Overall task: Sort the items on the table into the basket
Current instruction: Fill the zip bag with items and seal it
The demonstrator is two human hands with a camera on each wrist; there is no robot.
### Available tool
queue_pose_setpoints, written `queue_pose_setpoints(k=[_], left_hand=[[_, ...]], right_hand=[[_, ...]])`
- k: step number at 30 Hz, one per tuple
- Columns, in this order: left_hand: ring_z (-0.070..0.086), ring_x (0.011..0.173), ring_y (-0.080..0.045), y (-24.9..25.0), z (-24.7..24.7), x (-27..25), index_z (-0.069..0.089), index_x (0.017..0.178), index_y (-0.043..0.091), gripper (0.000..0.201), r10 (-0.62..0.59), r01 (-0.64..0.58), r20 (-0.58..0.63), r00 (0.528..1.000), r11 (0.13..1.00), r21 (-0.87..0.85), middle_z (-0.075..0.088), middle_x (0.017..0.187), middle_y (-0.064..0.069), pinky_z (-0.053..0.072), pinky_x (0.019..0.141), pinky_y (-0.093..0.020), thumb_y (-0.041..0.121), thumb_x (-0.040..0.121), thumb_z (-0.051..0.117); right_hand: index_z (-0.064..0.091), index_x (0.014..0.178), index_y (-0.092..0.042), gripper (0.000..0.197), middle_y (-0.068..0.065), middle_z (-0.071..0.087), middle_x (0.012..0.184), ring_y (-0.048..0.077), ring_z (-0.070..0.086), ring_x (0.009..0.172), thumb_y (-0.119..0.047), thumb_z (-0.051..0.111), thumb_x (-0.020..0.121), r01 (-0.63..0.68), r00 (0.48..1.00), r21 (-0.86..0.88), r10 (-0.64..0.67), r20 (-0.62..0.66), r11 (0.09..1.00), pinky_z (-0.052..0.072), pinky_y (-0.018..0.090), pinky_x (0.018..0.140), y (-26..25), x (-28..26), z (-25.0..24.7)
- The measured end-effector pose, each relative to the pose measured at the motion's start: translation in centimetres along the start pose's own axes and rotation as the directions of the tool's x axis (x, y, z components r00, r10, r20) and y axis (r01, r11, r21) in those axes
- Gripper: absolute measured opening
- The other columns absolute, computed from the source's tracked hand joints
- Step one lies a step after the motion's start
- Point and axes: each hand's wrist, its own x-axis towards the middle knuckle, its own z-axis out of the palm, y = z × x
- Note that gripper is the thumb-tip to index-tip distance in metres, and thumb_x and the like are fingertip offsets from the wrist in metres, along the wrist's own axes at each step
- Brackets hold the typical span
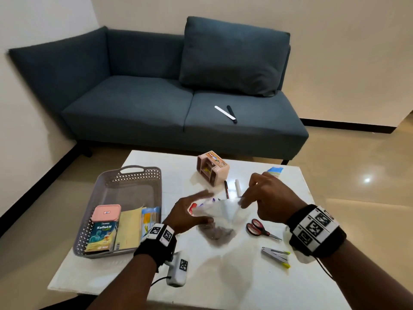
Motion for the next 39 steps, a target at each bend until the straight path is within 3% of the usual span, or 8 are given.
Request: queue_pose_setpoints(k=[3, 9, 15, 20, 23, 31, 34, 39], left_hand=[[0.064, 0.111, -0.005, -0.4, 0.1, -1.1, 0.075, 0.11, 0.014, 0.024, -0.024, 0.029, 0.052, 0.998, 0.995, -0.093, 0.073, 0.11, 0.005, 0.048, 0.098, -0.026, 0.012, 0.086, 0.073], [0.072, 0.082, -0.022, -0.8, 0.1, -3.9, 0.07, 0.091, -0.01, 0.012, -0.212, 0.219, 0.061, 0.975, 0.905, -0.365, 0.074, 0.091, -0.02, 0.058, 0.072, -0.03, -0.01, 0.079, 0.071], [0.054, 0.055, -0.008, -3.1, -0.6, -4.8, 0.077, 0.082, 0.012, 0.015, -0.42, 0.433, 0.103, 0.902, 0.875, -0.218, 0.066, 0.065, -0.004, 0.042, 0.051, -0.019, 0.019, 0.091, 0.067], [0.07, 0.075, -0.024, -5.6, -0.3, -5.1, 0.07, 0.095, 0.003, 0.034, -0.554, 0.569, 0.168, 0.815, 0.821, -0.051, 0.075, 0.083, -0.016, 0.057, 0.063, -0.034, 0.023, 0.071, 0.085], [0.069, 0.068, 0.0, -7.5, 0.5, -5.5, 0.07, 0.083, 0.016, 0.022, -0.607, 0.59, 0.139, 0.782, 0.794, 0.148, 0.074, 0.072, 0.002, 0.058, 0.067, -0.021, 0.018, 0.067, 0.087], [0.07, 0.065, -0.006, -11.3, 1.3, -4.8, 0.068, 0.07, 0.019, 0.029, -0.6, 0.593, -0.053, 0.798, 0.767, 0.244, 0.074, 0.068, 0.006, 0.058, 0.066, -0.023, 0.024, 0.054, 0.092], [0.067, 0.054, -0.005, -10.7, 2.0, -4.5, 0.068, 0.072, 0.014, 0.021, -0.614, 0.62, -0.09, 0.784, 0.768, 0.159, 0.072, 0.063, 0.003, 0.052, 0.05, -0.018, 0.011, 0.064, 0.087], [0.053, 0.045, -0.024, -10.7, 2.8, -3.9, 0.058, 0.078, -0.002, 0.013, -0.713, 0.677, -0.107, 0.693, 0.695, -0.244, 0.06, 0.057, -0.017, 0.047, 0.048, -0.03, -0.011, 0.086, 0.055]], right_hand=[[0.075, 0.096, -0.039, 0.059, -0.008, 0.06, 0.089, 0.016, 0.054, 0.08, 0.008, 0.054, 0.066, -0.05, 0.998, 0.069, 0.053, -0.035, 0.996, 0.05, 0.036, 0.07, -0.3, -0.7, 0.5], [0.059, 0.13, -0.031, 0.072, -0.016, 0.073, 0.093, 0.007, 0.067, 0.08, 0.015, 0.059, 0.074, -0.067, 0.988, 0.432, 0.121, -0.099, 0.899, 0.053, 0.012, 0.077, -0.9, -1.5, 1.5], [0.073, 0.101, -0.012, 0.045, -0.005, 0.074, 0.078, 0.003, 0.069, 0.065, 0.018, 0.057, 0.072, -0.156, 0.981, 0.503, 0.192, -0.019, 0.85, 0.056, 0.015, 0.068, 0.4, -1.2, 3.1], [0.071, 0.097, -0.013, 0.032, 0.001, 0.069, 0.095, 0.01, 0.065, 0.085, 0.009, 0.066, 0.074, -0.307, 0.931, 0.39, 0.359, -0.067, 0.868, 0.055, 0.027, 0.084, 1.6, -0.6, 10.4], [0.068, 0.103, -0.012, 0.044, 0.005, 0.063, 0.107, 0.029, 0.06, 0.096, -0.001, 0.081, 0.063, -0.381, 0.907, 0.194, 0.406, -0.114, 0.904, 0.052, 0.039, 0.08, 2.5, -1.7, 15.3], [0.064, 0.096, -0.014, 0.051, -0.003, 0.058, 0.085, 0.016, 0.064, 0.083, -0.049, 0.081, 0.065, -0.897, 0.424, 0.084, 0.793, 0.437, 0.434, 0.038, 0.019, 0.055, 5.6, -4.7, 19.5], [0.057, 0.089, -0.013, 0.048, -0.004, 0.056, 0.076, 0.01, 0.056, 0.062, -0.038, 0.086, 0.062, -0.94, 0.341, 0.116, 0.856, 0.389, 0.322, 0.036, 0.018, 0.042, 5.6, -5.4, 20.5], [0.06, 0.102, -0.009, 0.042, 0.016, 0.072, 0.079, 0.03, 0.072, 0.064, 0.001, 0.08, 0.067, -0.809, 0.276, 0.583, 0.827, 0.49, -0.075, 0.06, 0.041, 0.06, 5.0, -4.2, 21.9]])
